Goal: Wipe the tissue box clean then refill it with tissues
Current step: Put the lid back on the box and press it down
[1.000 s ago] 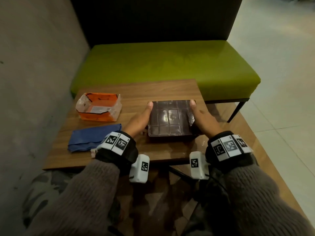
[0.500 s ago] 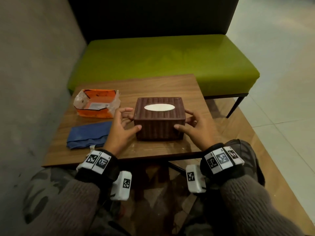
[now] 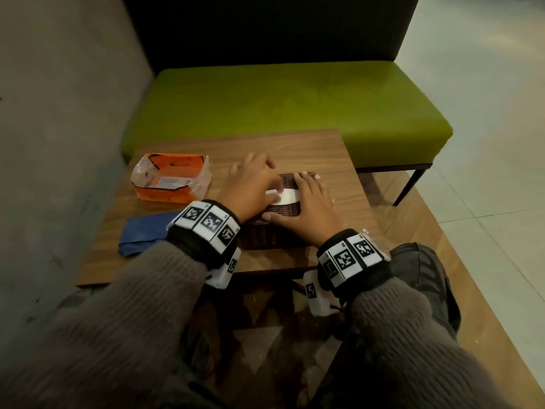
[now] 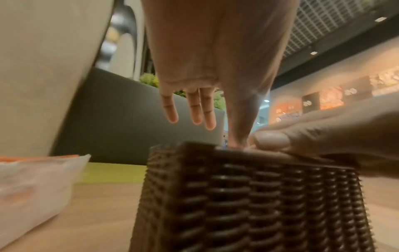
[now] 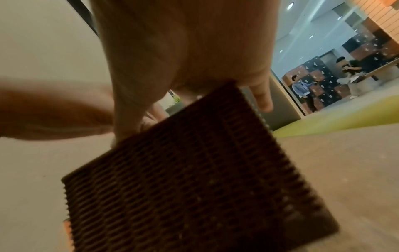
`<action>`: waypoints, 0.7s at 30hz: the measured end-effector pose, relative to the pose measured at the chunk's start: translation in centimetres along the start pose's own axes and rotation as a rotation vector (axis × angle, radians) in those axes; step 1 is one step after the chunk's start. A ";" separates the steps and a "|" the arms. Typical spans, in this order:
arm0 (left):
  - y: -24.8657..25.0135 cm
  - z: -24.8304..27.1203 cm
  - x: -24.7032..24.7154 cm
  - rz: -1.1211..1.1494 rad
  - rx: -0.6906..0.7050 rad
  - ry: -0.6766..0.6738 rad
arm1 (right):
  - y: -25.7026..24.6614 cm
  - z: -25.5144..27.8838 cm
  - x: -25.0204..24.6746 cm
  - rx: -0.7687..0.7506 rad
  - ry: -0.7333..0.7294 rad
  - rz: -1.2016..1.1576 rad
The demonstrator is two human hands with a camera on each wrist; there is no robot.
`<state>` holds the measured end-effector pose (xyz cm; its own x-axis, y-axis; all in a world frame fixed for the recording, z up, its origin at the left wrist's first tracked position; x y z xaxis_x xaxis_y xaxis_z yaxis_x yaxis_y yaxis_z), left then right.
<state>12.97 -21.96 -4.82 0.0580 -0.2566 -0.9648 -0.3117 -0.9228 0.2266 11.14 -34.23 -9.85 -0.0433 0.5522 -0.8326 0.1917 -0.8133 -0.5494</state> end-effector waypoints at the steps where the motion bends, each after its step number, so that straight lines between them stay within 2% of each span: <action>1: 0.5 -0.5 0.3 -0.101 0.022 -0.051 | 0.3 -0.1 0.3 0.019 -0.013 -0.016; 5: 1.3 -1.8 1.2 -0.303 0.058 -0.174 | 0.8 -0.2 0.7 0.027 -0.022 -0.026; 9: 1.7 -2.7 1.8 -0.329 0.087 -0.245 | 0.8 -0.3 0.7 0.018 -0.018 -0.034; 13: 1.6 -2.9 2.1 -0.307 0.132 -0.242 | 0.9 -0.3 0.7 0.024 -0.026 -0.038; 18: 0.7 -2.6 1.6 -0.138 0.160 -0.251 | 0.8 -0.3 0.7 0.032 -0.029 -0.052; 21: -0.5 -2.1 0.7 0.140 0.081 -0.155 | 0.8 -0.2 0.5 0.032 -0.026 -0.047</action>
<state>15.14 -22.31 -5.28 -0.1357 -0.3274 -0.9351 -0.3822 -0.8535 0.3542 11.51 -34.55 -10.67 -0.0775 0.5855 -0.8070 0.1577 -0.7920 -0.5898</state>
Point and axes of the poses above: each hand's wrist, its own z-axis away from the middle knuckle, its own x-axis out of the palm, y = z × x, the point moved 5 cm from there along -z, towards the middle knuckle, and after that the axes turned 4 degrees about -x, right-handed, at the moved point
